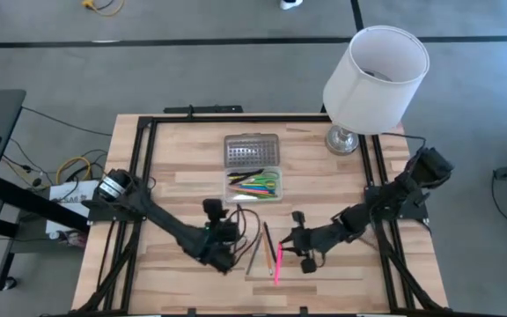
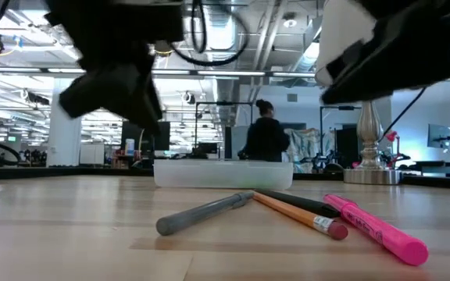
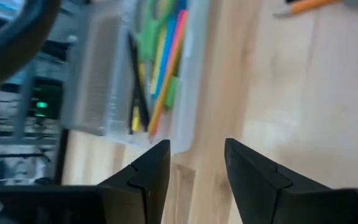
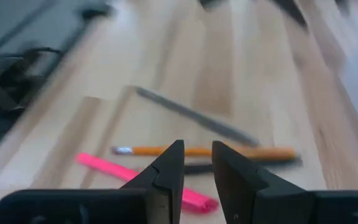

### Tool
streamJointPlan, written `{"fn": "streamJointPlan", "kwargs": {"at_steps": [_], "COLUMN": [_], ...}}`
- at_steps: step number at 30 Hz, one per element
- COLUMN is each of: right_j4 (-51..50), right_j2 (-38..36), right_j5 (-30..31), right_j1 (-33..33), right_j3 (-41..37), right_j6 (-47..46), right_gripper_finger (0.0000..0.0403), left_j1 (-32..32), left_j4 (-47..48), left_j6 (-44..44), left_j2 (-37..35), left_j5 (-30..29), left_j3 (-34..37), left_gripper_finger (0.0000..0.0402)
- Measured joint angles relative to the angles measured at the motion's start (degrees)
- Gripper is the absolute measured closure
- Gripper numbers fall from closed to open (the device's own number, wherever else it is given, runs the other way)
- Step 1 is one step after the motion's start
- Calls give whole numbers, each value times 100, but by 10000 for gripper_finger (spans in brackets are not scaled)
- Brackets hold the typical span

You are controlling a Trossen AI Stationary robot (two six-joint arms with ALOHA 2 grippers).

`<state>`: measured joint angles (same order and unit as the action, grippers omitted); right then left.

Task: Pick & place school supplies into a supply box
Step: Put the pink pen into the black supply box

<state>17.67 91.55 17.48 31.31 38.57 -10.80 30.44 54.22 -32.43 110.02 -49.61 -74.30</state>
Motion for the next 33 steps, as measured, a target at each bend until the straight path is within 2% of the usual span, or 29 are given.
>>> {"fn": "streamJointPlan", "kwargs": {"at_steps": [4,7,14,20,33], "right_j4": [-1139,-1818,-3444,-4624,-5056], "right_j2": [410,653,1102,1529,2133], "right_j5": [350,353,365,361,-90], "right_j1": [-113,-159,-55,5,199], "right_j3": [738,1296,2558,3250,3727], "right_j6": [-1580,-2516,-3620,-4494,-5803], "right_gripper_finger": [326,326,326,326,326], "left_j1": [291,464,727,890,948], "left_j4": [57,102,724,1057,1172], "left_j6": [-856,-1118,-1721,-2040,-2065], "left_j2": [0,-2,-63,-63,-63], "left_j5": [-798,-1205,-1351,-1391,-1572], "left_j3": [360,509,509,509,509], "left_gripper_finger": [253,253,253,253,253]}}
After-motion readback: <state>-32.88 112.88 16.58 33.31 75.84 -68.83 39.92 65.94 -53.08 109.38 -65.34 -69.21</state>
